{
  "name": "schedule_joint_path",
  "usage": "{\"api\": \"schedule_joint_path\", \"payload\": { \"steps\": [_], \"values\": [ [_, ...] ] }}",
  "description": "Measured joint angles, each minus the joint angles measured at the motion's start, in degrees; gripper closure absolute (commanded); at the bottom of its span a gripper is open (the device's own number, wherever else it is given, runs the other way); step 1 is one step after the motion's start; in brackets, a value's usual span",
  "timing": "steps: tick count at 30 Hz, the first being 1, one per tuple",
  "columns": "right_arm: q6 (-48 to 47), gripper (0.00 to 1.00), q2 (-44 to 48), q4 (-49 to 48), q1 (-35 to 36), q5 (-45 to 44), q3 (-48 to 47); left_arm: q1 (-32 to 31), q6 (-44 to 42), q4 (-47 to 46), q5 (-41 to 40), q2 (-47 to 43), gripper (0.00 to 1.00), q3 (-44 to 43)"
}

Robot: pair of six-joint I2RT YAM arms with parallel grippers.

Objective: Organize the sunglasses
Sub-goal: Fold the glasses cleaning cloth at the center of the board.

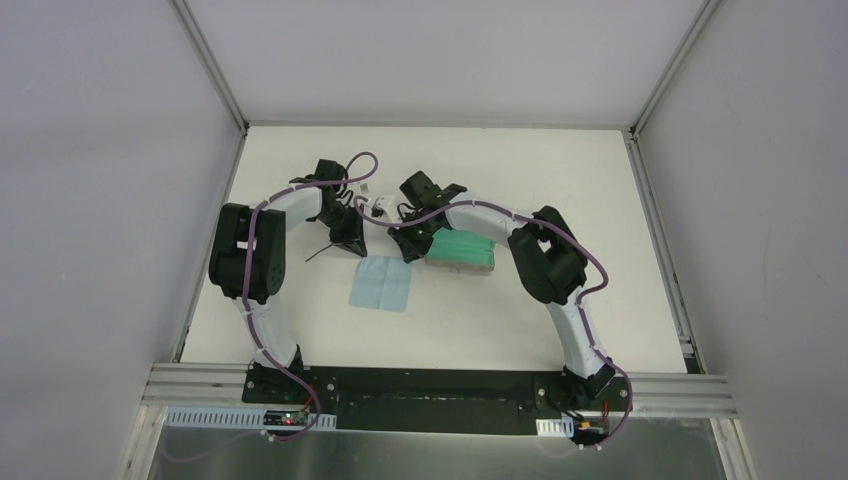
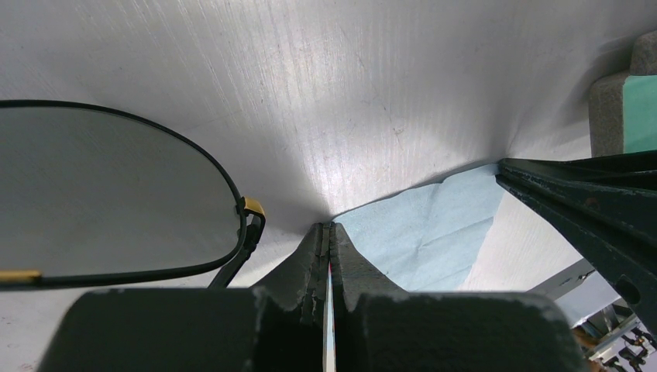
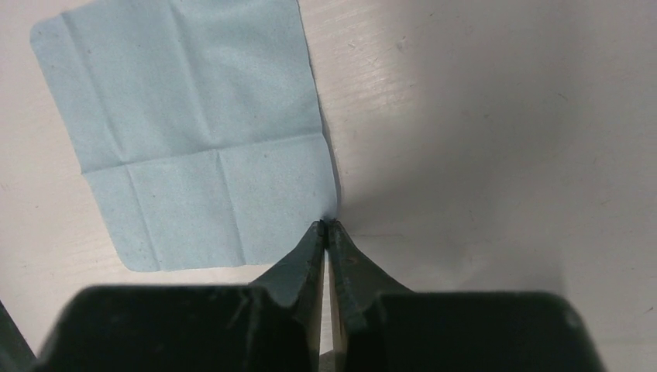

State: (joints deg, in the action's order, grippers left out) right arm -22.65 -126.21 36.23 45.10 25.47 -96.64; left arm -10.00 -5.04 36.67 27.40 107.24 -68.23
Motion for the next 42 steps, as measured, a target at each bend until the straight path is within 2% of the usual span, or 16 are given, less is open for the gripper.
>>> {"api": "schedule_joint_path", "payload": {
  "steps": [1,29,42],
  "values": [
    [0.02,1.0,0.0,-0.02,0.0,-0.2,-0.02,0.0,0.0,0.0,0.02,0.0,1.0,0.0],
    [1.03,1.0,2.73,2.78,1.79,0.09,-0.22,0.26,-0.22,3.8,6.03,-0.44,1.0,-1.07],
    [2.25,1.0,6.27,2.62,4.15,1.38,5.03,1.09,-2.25,7.06,6.19,-4.09,1.0,0.24]
  ]
}}
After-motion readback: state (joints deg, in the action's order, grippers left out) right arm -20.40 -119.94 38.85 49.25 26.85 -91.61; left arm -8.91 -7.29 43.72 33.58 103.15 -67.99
